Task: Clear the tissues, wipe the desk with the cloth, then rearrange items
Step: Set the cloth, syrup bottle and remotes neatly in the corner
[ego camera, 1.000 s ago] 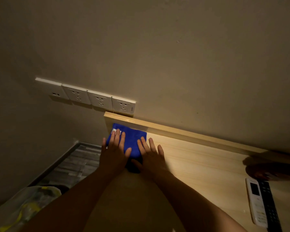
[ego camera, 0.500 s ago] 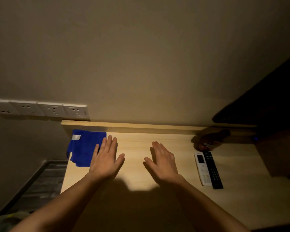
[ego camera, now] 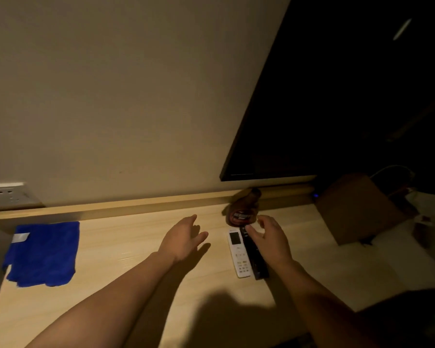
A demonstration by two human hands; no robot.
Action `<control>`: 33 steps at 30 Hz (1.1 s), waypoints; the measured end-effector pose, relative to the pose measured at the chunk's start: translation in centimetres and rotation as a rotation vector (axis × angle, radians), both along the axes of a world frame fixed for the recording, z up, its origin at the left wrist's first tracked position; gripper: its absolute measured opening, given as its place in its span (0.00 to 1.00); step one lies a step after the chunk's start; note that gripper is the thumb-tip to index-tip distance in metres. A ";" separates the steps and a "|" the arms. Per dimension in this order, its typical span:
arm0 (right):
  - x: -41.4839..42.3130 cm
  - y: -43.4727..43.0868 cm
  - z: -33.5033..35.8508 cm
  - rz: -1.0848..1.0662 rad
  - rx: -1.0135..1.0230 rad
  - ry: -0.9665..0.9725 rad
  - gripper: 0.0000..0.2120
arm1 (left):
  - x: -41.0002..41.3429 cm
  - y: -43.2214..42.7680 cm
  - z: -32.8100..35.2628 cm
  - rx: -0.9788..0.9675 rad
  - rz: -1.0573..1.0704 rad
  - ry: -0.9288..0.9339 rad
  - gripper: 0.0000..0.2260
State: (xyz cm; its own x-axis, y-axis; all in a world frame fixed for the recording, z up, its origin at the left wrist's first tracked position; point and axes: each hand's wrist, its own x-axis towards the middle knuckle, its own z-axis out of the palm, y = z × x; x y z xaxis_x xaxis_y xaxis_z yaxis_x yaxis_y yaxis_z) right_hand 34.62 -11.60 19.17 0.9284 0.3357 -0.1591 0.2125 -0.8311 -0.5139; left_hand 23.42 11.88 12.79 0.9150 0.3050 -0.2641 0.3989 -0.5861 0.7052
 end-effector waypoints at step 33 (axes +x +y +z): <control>8.7 5.1 -0.9 0.235 0.130 0.156 0.16 | 9.7 -0.6 -1.7 -0.113 0.097 -0.124 0.21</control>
